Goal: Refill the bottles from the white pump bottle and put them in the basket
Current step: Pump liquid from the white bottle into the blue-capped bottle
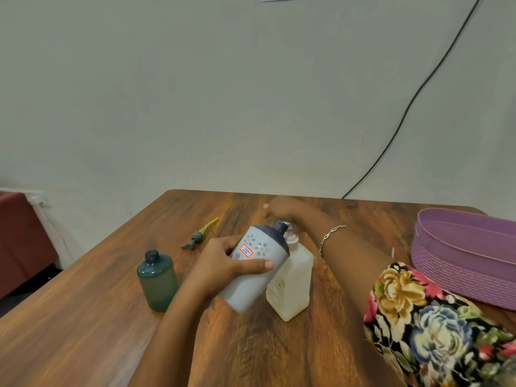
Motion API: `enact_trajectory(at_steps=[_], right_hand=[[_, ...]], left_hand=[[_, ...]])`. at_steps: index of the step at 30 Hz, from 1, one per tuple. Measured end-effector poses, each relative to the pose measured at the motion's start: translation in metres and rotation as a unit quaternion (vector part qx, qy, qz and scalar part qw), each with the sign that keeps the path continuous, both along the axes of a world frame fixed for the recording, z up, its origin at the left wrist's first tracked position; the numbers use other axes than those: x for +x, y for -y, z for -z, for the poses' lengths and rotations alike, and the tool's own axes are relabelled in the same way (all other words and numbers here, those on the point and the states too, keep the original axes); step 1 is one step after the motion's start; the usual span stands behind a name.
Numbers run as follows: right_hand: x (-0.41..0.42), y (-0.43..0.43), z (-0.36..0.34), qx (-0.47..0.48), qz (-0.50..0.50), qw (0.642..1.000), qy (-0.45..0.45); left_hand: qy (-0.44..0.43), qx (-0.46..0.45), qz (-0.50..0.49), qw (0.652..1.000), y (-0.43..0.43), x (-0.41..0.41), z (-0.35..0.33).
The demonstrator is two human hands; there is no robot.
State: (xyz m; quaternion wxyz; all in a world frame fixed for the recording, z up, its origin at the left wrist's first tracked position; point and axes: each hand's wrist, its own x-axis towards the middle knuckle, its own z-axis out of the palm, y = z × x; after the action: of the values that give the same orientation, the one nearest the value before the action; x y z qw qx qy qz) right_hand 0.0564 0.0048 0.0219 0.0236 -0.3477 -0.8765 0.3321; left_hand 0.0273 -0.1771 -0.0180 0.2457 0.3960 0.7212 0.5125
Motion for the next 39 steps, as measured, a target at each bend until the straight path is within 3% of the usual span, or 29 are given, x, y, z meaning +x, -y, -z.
enact_trajectory(at_steps=[7,14,25,30,39], right_hand=[[0.003,-0.001,0.009,0.054,-0.023,0.995,0.084],[0.011,0.004,-0.005,-0.024,-0.007,1.0,-0.013],[0.012,0.005,0.005,0.002,0.006,1.0,0.017],[0.013,0.0,0.01,-0.05,0.021,0.997,-0.063],[0.009,-0.002,0.006,0.011,0.022,1.0,0.009]], left_hand=[[0.002,-0.021,0.003,1.0,-0.007,-0.002,0.009],[0.005,-0.009,0.009,1.0,-0.003,-0.001,0.004],[0.004,-0.029,0.005,1.0,-0.006,-0.001,0.009],[0.028,-0.025,0.011,0.999,-0.003,0.003,0.01],[0.011,-0.033,0.016,0.999,-0.004,0.004,0.001]])
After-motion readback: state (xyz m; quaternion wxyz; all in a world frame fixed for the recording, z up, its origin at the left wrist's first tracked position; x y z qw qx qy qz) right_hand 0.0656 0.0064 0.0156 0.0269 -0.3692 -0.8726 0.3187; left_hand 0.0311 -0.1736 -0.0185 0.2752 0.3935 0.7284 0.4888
